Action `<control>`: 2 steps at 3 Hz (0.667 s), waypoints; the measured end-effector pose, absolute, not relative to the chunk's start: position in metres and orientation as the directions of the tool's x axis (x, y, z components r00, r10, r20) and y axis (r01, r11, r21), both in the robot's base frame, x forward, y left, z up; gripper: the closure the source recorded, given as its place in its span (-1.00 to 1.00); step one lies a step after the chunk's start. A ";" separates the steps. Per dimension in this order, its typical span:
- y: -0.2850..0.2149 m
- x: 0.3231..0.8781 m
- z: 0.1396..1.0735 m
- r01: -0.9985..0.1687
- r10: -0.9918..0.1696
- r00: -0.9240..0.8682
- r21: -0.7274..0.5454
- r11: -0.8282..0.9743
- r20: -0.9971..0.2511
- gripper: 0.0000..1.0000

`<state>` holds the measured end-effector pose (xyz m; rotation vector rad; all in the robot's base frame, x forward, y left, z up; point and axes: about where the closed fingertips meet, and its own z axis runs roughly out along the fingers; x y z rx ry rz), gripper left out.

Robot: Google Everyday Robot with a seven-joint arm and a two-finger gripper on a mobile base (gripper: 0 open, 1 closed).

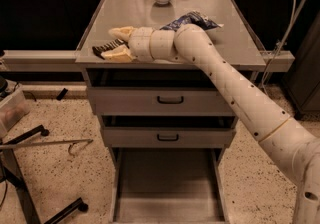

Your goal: Pick rxbar chocolate from bottom drawer and place on counter

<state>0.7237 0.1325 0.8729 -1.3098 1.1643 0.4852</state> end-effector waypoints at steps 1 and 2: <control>0.133 0.724 0.873 -0.833 -0.315 0.401 -0.486 0.265 -0.860 -1.00; 0.133 0.724 0.873 -0.833 -0.315 0.401 -0.486 0.265 -0.860 -1.00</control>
Offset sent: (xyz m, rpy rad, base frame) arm 0.0000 0.0000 0.0000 0.0000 0.0000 0.0000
